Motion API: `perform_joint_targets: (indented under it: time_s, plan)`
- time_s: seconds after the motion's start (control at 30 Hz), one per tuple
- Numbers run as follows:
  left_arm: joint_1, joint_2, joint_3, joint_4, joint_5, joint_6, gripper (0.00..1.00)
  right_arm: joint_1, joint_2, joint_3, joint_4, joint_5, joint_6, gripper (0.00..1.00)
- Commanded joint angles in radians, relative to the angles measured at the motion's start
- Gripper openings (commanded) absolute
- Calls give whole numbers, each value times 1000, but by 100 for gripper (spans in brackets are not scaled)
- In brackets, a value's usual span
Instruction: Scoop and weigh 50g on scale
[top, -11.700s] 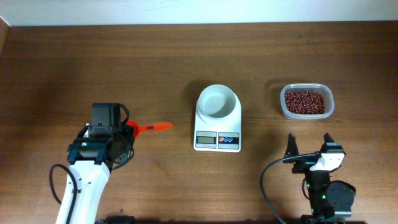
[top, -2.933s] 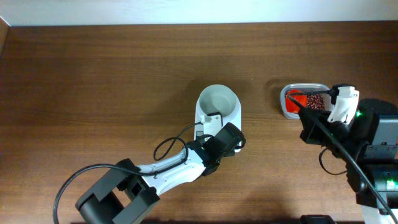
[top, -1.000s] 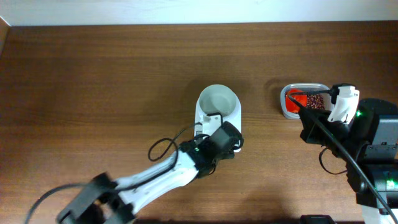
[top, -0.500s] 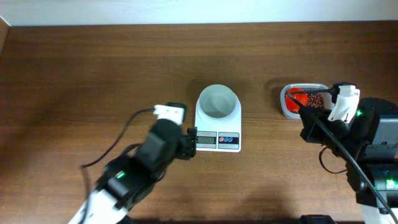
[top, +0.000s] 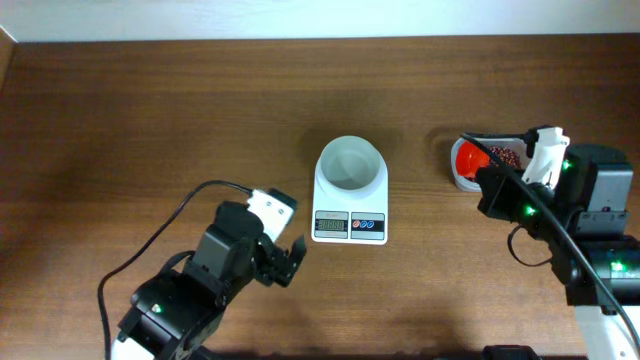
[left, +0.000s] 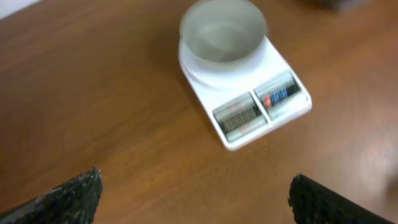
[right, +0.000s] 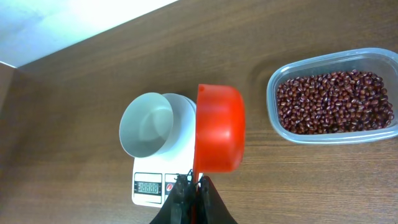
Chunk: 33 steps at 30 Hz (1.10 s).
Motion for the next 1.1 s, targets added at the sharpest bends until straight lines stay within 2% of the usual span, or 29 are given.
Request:
perform_joint_targets:
  time_s: [0.0, 0.13, 0.27, 0.4, 0.87, 0.93, 1.07]
  plan:
    - [80, 44, 137, -95, 210, 293, 99, -6, -5, 20, 4, 1, 12, 4]
    - [148, 116, 242, -193, 260, 380, 99, -6, -5, 20, 3, -36, 11, 4]
    - [156, 152, 245, -187, 225, 380, 99, -6, -5, 20, 3, -116, 21, 4]
    - [156, 182, 244, -197, 221, 380, 99, -6, -11, 20, -2, -115, 127, 4]
    - [159, 204, 244, -197, 216, 380, 99, -6, -11, 20, -12, -116, 135, 4]
    - [166, 203, 245, -206, 233, 380, 99, -6, -11, 20, -11, -116, 135, 4]
    - [225, 203, 245, -251, 375, 492, 99, -6, -11, 20, -11, -116, 135, 4]
